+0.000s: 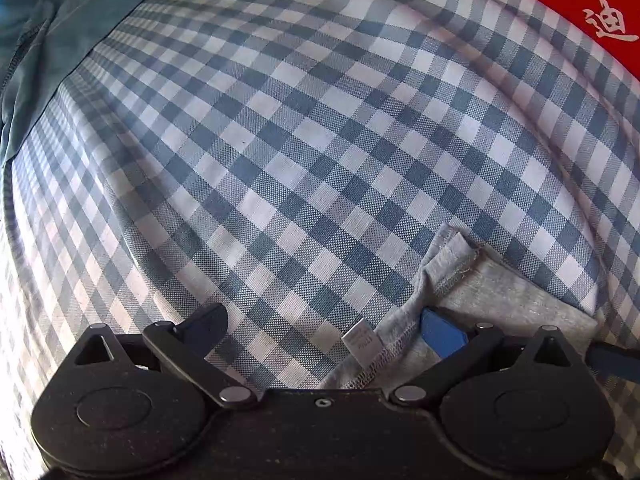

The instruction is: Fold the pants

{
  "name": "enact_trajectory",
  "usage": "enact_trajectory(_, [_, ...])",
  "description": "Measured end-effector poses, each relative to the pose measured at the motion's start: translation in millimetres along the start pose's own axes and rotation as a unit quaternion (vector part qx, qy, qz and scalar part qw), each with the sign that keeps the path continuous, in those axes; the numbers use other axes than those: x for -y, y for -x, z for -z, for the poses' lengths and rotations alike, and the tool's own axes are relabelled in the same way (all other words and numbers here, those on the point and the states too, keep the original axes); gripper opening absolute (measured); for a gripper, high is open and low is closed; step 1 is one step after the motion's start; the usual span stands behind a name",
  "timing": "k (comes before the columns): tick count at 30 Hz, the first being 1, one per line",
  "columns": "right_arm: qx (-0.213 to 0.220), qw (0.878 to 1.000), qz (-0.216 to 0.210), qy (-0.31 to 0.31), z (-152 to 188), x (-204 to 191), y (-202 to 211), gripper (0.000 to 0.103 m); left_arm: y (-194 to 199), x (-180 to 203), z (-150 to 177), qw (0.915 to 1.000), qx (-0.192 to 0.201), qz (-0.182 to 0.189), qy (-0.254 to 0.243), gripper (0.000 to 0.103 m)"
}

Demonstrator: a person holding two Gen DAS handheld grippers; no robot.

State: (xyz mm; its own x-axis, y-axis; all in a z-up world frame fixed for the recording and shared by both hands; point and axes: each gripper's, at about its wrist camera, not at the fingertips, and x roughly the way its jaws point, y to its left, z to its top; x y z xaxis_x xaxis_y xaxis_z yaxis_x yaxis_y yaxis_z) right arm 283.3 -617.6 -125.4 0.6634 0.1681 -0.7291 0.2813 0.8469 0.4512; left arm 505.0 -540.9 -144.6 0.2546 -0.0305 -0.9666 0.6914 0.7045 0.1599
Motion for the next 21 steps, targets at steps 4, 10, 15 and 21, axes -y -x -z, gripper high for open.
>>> enact_trajectory(4, [0.014,1.000,-0.002,-0.017,-2,4,-2,0.065,14,-9,-5,0.9994,0.007,0.008,0.033,0.102])
enact_trajectory(10, [0.017,0.999,-0.010,-0.027,5,-1,5,0.057,40,-24,-11,0.9933,0.022,0.064,0.093,0.100])
enact_trajectory(15, [0.010,0.999,-0.011,-0.048,15,-3,-4,0.058,41,-17,-11,0.9921,0.010,0.088,0.088,0.100])
enact_trajectory(21, [0.047,0.990,-0.035,-0.125,3,13,-17,0.055,38,-23,-5,0.9868,-0.015,0.108,0.120,0.101])
